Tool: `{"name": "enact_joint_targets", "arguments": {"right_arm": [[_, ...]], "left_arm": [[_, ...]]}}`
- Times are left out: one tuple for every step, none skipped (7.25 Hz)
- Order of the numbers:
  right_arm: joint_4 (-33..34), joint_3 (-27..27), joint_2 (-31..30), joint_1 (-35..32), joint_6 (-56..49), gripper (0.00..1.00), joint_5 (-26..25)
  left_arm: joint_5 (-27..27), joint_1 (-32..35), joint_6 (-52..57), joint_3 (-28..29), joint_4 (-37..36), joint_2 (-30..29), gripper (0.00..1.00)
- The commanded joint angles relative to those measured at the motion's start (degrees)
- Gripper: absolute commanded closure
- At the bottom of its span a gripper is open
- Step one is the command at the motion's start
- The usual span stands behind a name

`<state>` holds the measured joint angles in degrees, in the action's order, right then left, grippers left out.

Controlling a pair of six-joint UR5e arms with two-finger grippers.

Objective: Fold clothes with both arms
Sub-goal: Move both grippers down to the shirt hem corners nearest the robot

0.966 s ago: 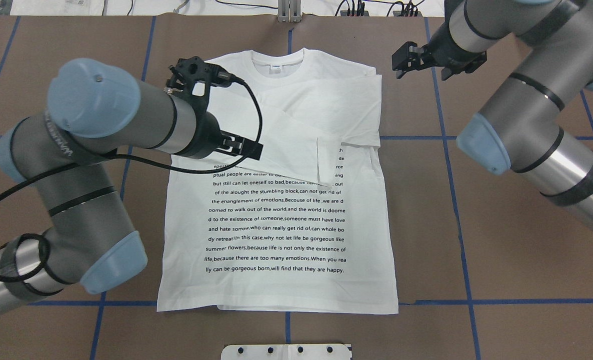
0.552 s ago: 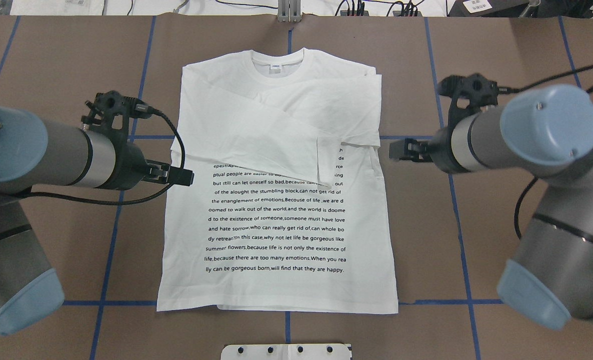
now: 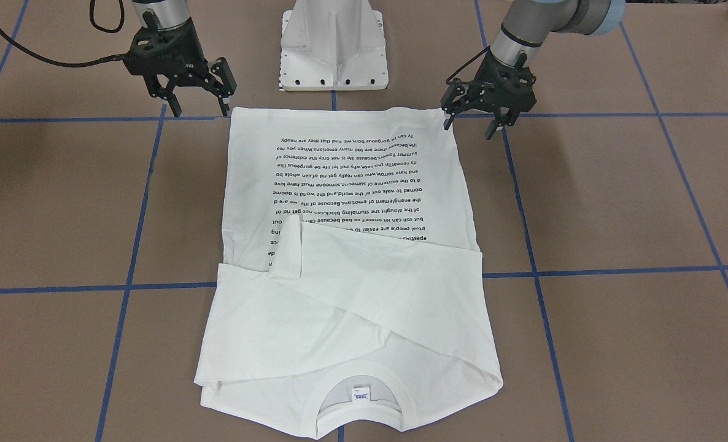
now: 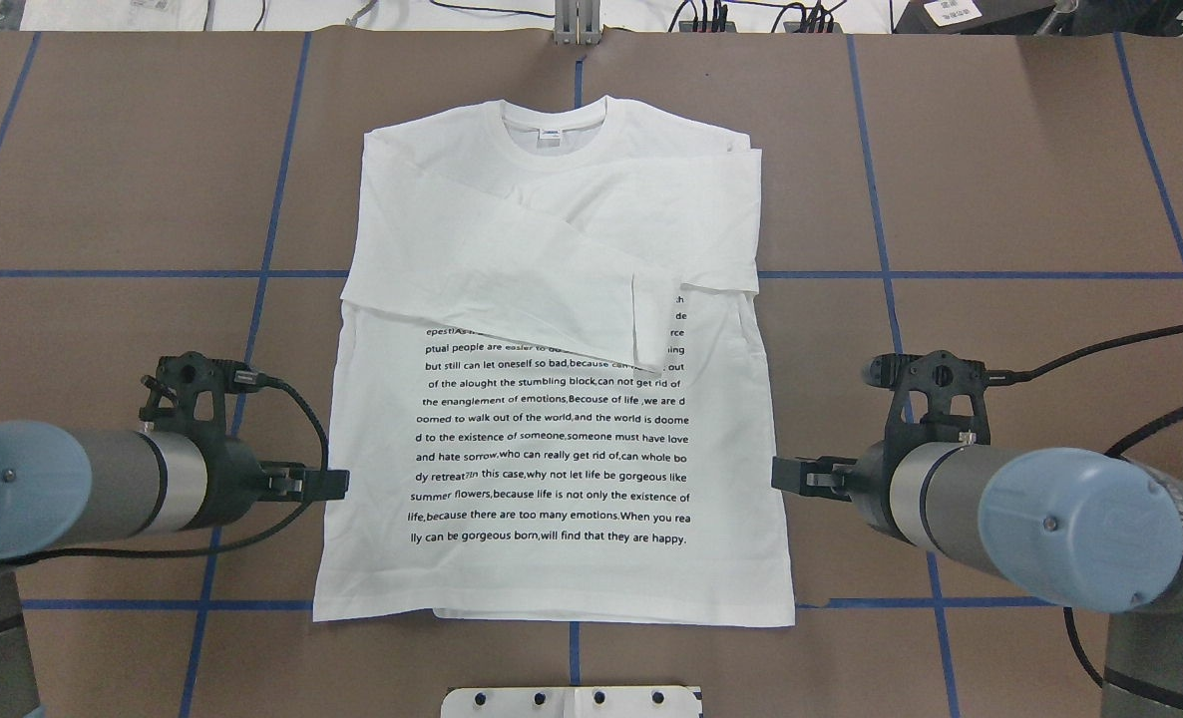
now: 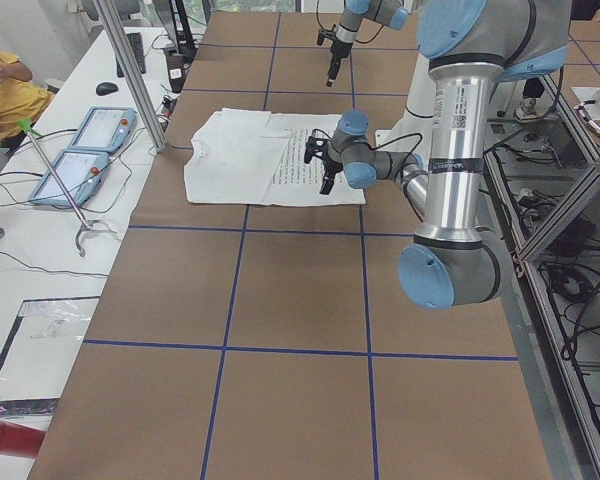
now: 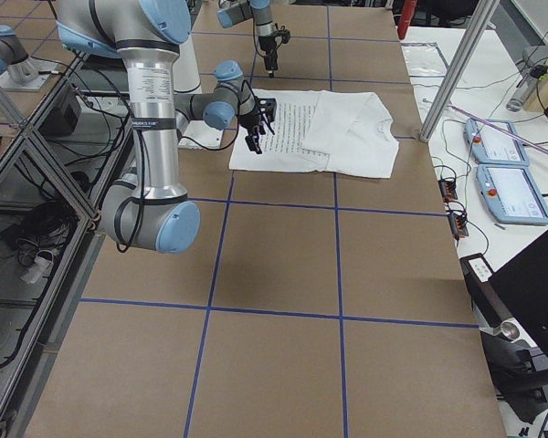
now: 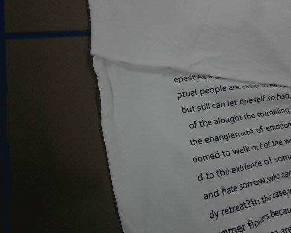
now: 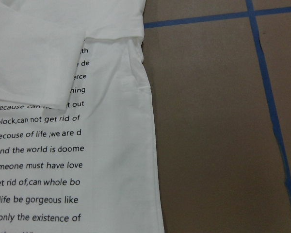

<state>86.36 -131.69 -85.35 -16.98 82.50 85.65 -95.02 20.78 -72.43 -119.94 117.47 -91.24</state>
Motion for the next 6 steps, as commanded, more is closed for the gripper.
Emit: {"name": "enact_joint_targets", "arguments": {"right_arm": [[0.0, -0.1, -0.3, 2.2, 0.6, 0.00, -1.4], [0.0, 0.0, -0.3, 2.5, 0.6, 0.00, -1.5], [-0.1, 0.0, -0.3, 2.5, 0.6, 0.00, -1.5], [-0.1, 0.1, -0.3, 2.5, 0.6, 0.00, -1.5], [-0.1, 0.1, -0.3, 2.5, 0.6, 0.00, -1.5], [-0.1, 0.1, -0.3, 2.5, 0.6, 0.00, -1.5]], "left_arm": [[3.2, -7.8, -8.1, 0.3, -3.7, -0.1, 0.08], [3.3, -9.9, -9.6, 0.4, -4.3, 0.0, 0.31], [3.3, -11.6, -9.6, 0.8, -6.2, -0.3, 0.47], [3.3, -12.9, -9.7, 0.9, -6.9, -0.3, 0.47], [3.3, -12.9, -9.6, 1.0, -6.9, -0.3, 0.47], [3.2, -13.0, -9.6, 1.5, -7.0, -0.3, 0.47]]}}
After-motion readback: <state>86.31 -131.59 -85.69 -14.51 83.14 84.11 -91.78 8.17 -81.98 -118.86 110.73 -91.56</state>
